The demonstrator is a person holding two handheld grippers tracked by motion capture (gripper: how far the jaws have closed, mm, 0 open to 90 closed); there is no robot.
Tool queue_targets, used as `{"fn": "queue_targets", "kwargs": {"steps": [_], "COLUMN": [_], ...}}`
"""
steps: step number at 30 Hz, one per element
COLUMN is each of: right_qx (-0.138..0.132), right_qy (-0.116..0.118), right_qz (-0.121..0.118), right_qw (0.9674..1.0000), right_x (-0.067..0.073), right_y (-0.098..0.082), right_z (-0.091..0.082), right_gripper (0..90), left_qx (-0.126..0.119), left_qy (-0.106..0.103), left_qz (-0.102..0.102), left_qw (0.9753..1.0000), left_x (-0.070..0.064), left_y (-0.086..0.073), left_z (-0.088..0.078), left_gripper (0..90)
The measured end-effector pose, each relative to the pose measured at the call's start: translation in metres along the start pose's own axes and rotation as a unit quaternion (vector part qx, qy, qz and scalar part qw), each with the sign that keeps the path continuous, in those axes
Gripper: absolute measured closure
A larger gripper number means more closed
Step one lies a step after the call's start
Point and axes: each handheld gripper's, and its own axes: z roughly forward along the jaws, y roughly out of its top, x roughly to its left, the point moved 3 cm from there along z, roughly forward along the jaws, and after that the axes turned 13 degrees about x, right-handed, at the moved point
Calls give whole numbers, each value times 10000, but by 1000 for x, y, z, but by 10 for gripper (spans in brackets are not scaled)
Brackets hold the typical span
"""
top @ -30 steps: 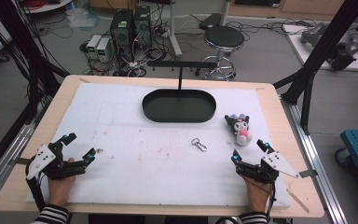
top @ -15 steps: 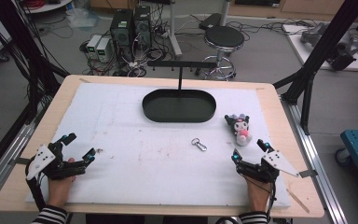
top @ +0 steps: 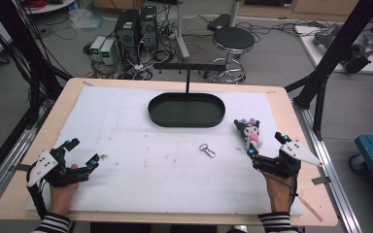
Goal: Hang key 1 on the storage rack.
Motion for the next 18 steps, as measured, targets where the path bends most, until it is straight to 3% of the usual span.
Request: {"fn": "queue_targets", "kwargs": {"steps": [6, 12, 14, 18], "right_qx": [509, 1038, 1249, 1776], "right_qy": [17, 91, 120, 219], "right_qz": [-6, -47, -45, -140], "right_qw": [9987, 9945, 9921, 9838], "right_x": [-5, -11, -12, -15], "right_y": [13, 22, 25, 30], "right_z": [7, 16, 19, 30], "right_gripper": [10, 11, 11, 11], "left_qx": [-12, -11, -15, -12], "left_qy": [3, 3, 3, 6], "left_qz": [5, 19, 5, 8], "left_qw": [10000, 10000, 10000, 10000], "left_x": [0, 0, 0, 0], "left_y": [0, 0, 0, 0], "left_z": [0, 0, 0, 0], "left_gripper": [53, 53, 53, 52]}}
